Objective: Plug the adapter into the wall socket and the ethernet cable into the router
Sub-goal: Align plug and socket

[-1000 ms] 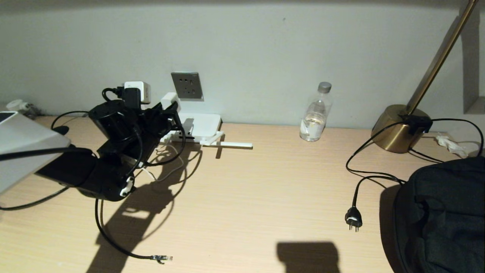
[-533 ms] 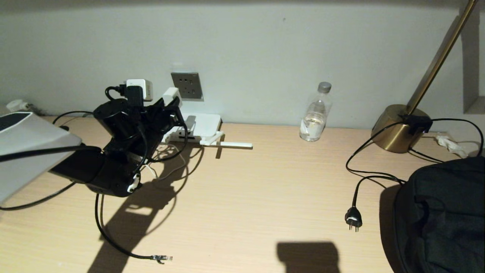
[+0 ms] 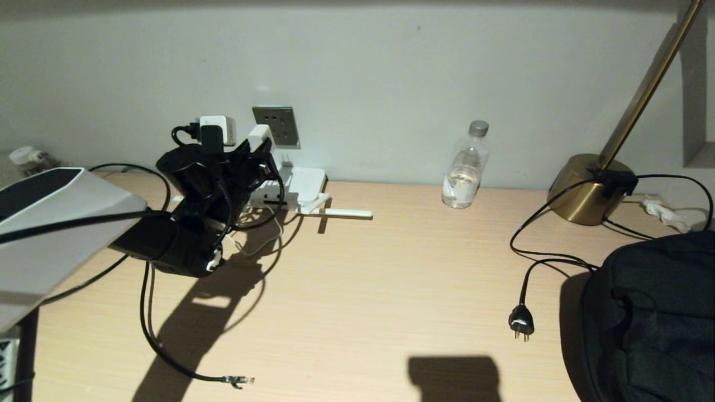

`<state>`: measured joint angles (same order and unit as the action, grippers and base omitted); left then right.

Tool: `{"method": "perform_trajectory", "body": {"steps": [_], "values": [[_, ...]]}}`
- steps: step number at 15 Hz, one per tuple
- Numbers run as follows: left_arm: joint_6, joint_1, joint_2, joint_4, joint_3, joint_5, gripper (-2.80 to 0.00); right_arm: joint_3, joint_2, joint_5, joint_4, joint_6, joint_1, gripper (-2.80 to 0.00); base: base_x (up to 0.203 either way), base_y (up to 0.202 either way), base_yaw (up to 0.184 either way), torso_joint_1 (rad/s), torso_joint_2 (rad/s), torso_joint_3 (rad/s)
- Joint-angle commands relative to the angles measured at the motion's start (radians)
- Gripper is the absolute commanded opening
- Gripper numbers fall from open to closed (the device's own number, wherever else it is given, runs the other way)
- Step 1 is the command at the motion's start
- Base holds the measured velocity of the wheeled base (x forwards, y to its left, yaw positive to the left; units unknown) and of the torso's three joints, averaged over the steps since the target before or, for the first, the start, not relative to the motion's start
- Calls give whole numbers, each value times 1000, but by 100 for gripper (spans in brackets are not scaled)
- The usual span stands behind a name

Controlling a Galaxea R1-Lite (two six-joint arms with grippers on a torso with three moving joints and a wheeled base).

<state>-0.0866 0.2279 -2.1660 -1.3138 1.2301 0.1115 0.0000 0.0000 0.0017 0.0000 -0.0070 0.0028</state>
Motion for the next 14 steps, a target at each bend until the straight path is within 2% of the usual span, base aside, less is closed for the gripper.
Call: {"method": "perform_trajectory", "body": {"steps": [1,8,14], "values": [[-1,-1,-29,-5,31,1,-280,0,2,0,0,-1,0,-280,0,0,0,0,0,0],[-2,-1,-74,45,140,0,-280,0,2,0,0,-1,0,-280,0,0,0,0,0,0],[-4,-2,-71,54,144,-1,-280,0,2,1,0,-1,0,-280,0,0,0,0,0,0]]}}
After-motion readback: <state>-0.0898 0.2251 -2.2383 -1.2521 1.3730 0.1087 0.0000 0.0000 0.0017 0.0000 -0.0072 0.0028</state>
